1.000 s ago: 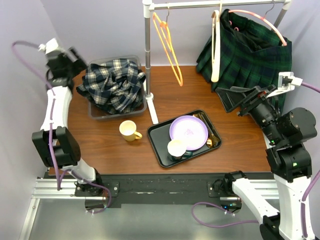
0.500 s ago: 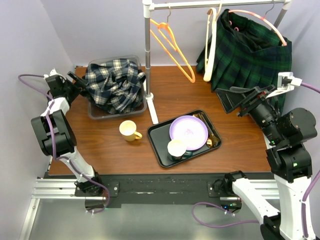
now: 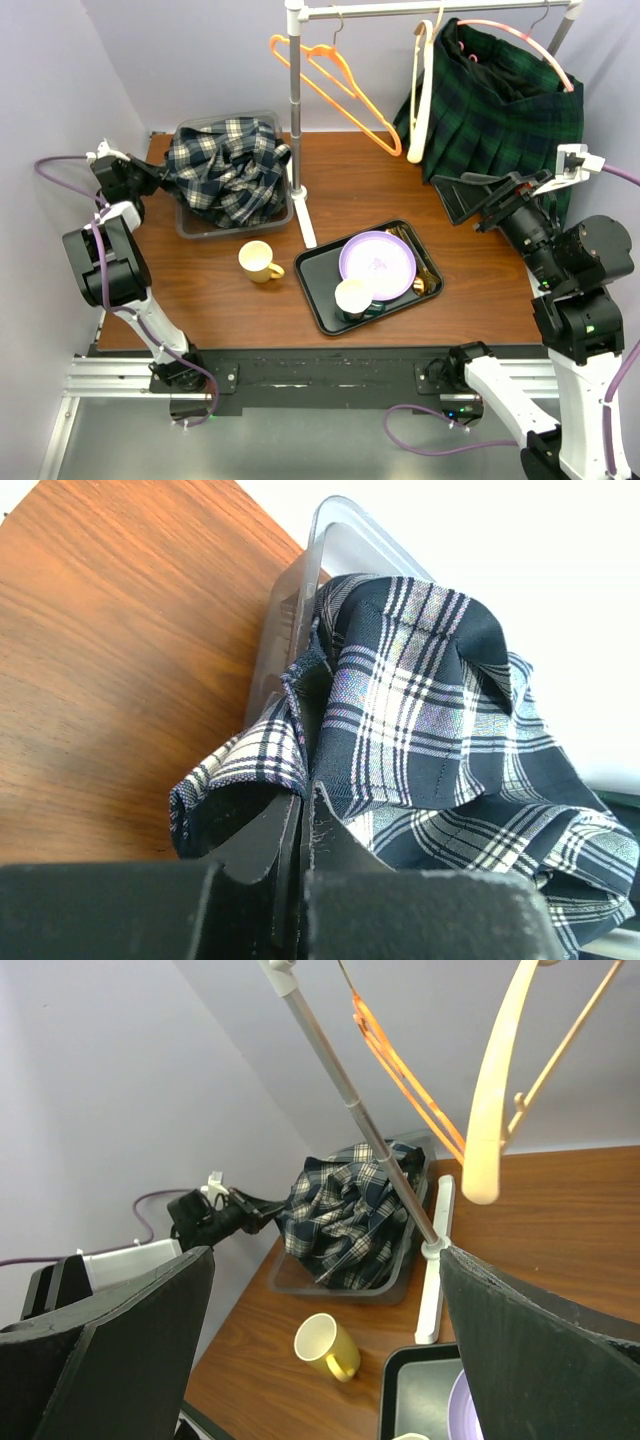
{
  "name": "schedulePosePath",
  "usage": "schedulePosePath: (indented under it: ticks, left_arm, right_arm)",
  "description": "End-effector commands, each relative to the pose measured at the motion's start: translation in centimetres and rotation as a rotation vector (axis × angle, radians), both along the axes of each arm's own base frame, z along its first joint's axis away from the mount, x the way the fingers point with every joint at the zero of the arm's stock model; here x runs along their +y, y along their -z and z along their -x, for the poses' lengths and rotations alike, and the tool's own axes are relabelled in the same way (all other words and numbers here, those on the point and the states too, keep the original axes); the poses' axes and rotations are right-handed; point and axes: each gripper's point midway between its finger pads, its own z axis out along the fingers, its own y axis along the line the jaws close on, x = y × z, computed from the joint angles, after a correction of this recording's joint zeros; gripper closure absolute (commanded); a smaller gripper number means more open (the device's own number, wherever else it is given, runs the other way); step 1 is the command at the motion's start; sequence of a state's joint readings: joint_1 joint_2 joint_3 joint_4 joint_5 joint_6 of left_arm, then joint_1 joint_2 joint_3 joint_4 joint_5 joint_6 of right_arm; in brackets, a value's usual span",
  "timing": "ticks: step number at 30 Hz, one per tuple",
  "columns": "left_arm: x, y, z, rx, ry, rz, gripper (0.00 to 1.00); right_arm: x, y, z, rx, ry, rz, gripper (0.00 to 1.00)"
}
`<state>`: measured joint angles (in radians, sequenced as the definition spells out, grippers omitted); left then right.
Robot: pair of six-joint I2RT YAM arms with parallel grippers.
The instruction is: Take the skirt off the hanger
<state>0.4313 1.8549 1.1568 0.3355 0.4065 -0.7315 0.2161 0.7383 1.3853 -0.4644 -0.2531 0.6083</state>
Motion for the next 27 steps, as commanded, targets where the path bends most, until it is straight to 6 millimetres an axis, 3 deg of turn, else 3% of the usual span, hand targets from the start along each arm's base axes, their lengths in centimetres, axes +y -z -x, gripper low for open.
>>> schedulePosePath:
  ticks: [1, 3, 4, 6, 8, 9, 10, 11, 12, 14, 15, 17, 18, 21, 23, 26, 27]
  left_arm:
    - [-0.4, -6.7, -0.9, -0.156, 0.035, -0.066, 1.00]
    - [-1.0, -8.7, -0.9, -0.184, 0.048, -0.098, 1.00]
    - [-2.5, -10.7, -1.2, -0.216, 0.079, -0.135, 1.00]
    - [-4.4, -12.6, -1.4, -0.247, 0.124, -0.167, 1.00]
    - [-8.3, -14.6, -1.8, -0.294, 0.203, -0.200, 1.00]
    - [-9.8, -14.8, -2.0, -0.302, 0.233, -0.211, 1.00]
    - [-12.9, -14.6, -2.3, -0.304, 0.291, -0.235, 1.00]
    - [-14.2, -14.0, -2.6, -0.294, 0.307, -0.244, 1.00]
    - [-16.5, -13.1, -2.8, -0.282, 0.336, -0.255, 1.00]
    - [-18.2, -8.9, -3.4, -0.205, 0.355, -0.242, 1.00]
    - [-19.1, -5.3, -3.9, -0.133, 0.352, -0.224, 1.00]
    - [-19.1, 0.6, -3.4, -0.004, 0.330, -0.199, 1.00]
    - [-18.1, 5.5, -2.7, 0.122, 0.284, -0.197, 1.00]
    - [-15.0, 12.2, -1.0, 0.342, 0.157, -0.277, 1.00]
    - [-14.1, 13.6, 0.1, 0.405, 0.129, -0.305, 1.00]
    - [-13.3, 11.6, 0.0, 0.387, 0.082, -0.331, 1.00]
    - [-13.1, 9.3, -0.9, 0.343, 0.070, -0.338, 0.98]
  right_arm:
    - [-0.1, -0.9, 0.2, -0.034, 0.006, 0.010, 0.01]
    - [-0.1, -0.9, 0.2, -0.034, 0.005, 0.010, 0.01]
    - [-0.1, -0.9, 0.2, -0.032, 0.003, 0.011, 0.01]
    - [0.0, -0.9, 0.3, -0.031, -0.004, 0.009, 0.01]
    - [0.1, -0.8, 0.2, -0.030, -0.004, 0.006, 0.01]
    - [0.1, -0.6, 0.0, -0.023, -0.006, 0.007, 0.01]
    - [0.2, -0.6, 0.1, -0.024, -0.012, 0.004, 0.01]
    - [0.3, -0.5, 0.1, -0.023, -0.014, 0.003, 0.01]
    - [0.3, -0.4, 0.1, -0.020, -0.016, 0.004, 0.01]
    - [0.2, -0.5, 0.1, -0.024, -0.011, 0.005, 0.01]
    - [0.1, -0.4, 0.1, -0.023, -0.006, 0.006, 0.01]
    - [-0.1, -0.4, 0.2, -0.024, 0.004, 0.013, 0.01]
    - [-0.2, -0.6, 0.3, -0.029, 0.010, 0.016, 0.01]
    - [-0.3, -0.6, 0.4, -0.028, 0.018, 0.026, 0.01]
    - [-0.4, -0.5, 0.4, -0.025, 0.020, 0.028, 0.01]
    - [-0.2, -0.6, 0.4, -0.025, 0.009, 0.022, 0.01]
    - [-0.1, -0.6, 0.4, -0.026, 0.005, 0.021, 0.01]
